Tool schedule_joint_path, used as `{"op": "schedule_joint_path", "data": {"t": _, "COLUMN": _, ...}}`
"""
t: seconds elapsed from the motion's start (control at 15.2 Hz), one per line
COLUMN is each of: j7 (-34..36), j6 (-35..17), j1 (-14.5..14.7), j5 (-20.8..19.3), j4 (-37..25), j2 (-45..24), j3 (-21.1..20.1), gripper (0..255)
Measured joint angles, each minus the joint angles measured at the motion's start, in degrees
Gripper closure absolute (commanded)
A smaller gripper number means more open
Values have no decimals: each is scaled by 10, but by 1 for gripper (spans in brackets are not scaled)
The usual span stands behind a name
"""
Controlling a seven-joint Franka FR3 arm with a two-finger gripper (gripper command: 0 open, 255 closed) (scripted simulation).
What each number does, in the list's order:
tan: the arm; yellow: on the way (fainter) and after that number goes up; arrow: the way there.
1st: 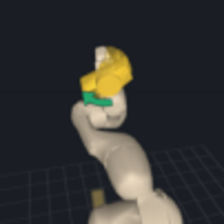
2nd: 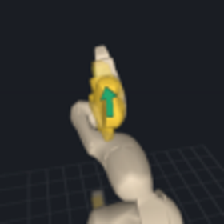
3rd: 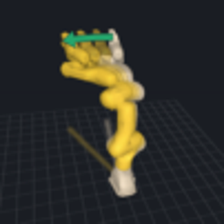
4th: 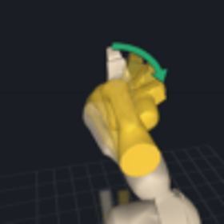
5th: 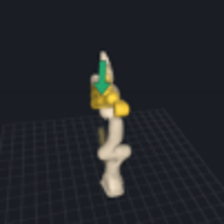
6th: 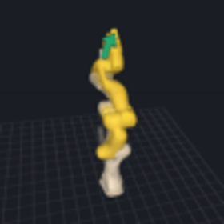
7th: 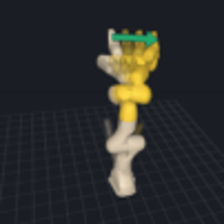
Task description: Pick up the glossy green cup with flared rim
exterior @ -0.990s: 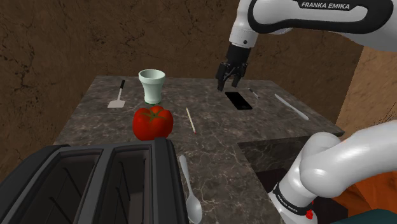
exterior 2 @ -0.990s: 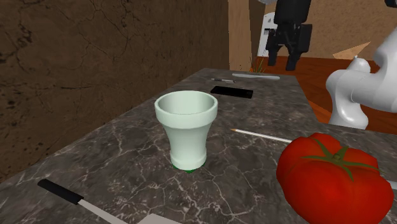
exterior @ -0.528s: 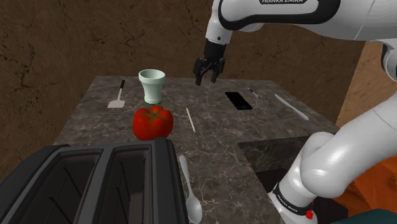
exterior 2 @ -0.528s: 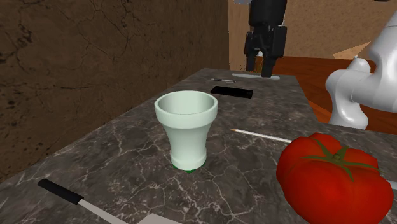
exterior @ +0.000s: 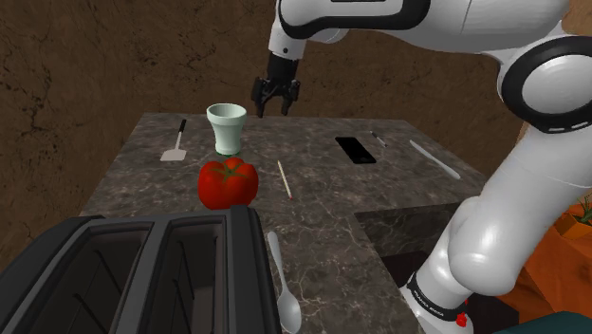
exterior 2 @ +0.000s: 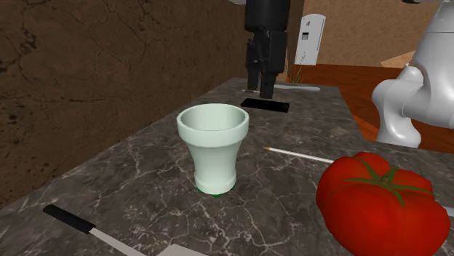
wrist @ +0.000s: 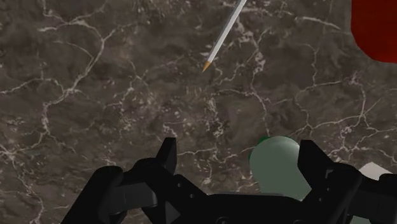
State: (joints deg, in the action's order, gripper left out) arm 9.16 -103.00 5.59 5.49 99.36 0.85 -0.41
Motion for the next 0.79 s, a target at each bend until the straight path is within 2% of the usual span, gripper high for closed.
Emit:
{"op": "schedule_joint_path", "data": {"t": 0.46, "j7": 11, "j6": 41, "j1": 8, "j5": 3, "j4": -222, "j2": -167, "j3": -8, "gripper": 0}}
{"op": "schedule_joint_path", "data": {"t": 0.59, "j7": 13, "j6": 40, "j1": 10, "j5": 3, "j4": -244, "j2": -187, "j3": -9, "gripper": 0}}
{"op": "schedule_joint_path", "data": {"t": 0.79, "j7": 10, "j6": 22, "j1": 10, "j5": 4, "j4": -229, "j2": -189, "j3": -9, "gripper": 0}}
